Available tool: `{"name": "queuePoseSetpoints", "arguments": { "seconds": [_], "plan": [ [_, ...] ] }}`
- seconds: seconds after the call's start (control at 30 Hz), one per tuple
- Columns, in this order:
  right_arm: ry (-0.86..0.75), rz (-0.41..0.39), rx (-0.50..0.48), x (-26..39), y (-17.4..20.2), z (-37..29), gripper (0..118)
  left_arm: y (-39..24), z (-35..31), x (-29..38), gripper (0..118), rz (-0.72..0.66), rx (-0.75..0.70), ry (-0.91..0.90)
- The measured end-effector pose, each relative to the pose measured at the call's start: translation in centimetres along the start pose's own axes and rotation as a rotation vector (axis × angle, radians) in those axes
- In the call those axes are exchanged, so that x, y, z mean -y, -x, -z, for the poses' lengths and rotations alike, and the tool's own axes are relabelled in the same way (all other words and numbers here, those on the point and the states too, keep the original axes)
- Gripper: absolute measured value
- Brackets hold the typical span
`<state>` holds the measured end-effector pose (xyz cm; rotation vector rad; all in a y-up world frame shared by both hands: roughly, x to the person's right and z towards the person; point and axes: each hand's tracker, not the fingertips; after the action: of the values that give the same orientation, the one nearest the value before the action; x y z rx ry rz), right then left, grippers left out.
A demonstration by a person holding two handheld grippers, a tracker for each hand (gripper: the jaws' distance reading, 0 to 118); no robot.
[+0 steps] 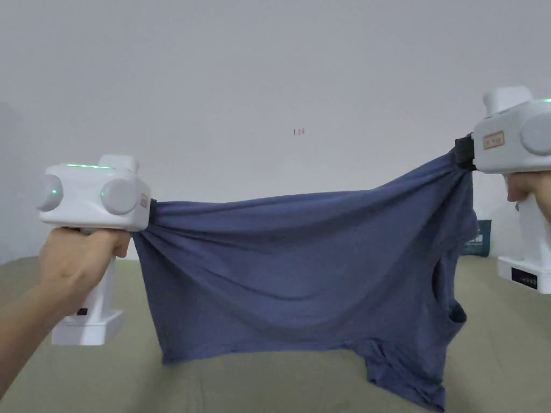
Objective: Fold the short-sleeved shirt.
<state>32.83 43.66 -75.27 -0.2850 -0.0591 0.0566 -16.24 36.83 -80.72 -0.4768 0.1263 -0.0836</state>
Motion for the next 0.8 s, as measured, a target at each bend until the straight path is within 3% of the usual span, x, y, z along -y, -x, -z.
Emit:
{"name": "queuePoseSetpoints", "arguments": {
  "seconds": [0.23, 0.33, 0.5, 0.8],
  "plan": [
    [0.156, 0.017, -0.083, 15.2, 0.8, -5.5, 4, 1.2, -1.4, 13.8, 8, 0.025, 0.048, 0.148],
    [0.202, 0.098, -0.097, 21.1, 0.6, -9.8, 4, 2.0, -3.9, 19.4, 8, 0.034, 0.071, 0.209],
    [0.331, 0.16, -0.114, 29.9, 0.0, -17.2, 4, 3.5, -9.7, 27.9, 8, -0.024, 0.117, 0.319],
    [0.449, 0.179, -0.151, 39.1, -0.7, -29.2, 4, 7.4, -19.7, 37.3, 8, -0.035, 0.137, 0.377]
  ]
}}
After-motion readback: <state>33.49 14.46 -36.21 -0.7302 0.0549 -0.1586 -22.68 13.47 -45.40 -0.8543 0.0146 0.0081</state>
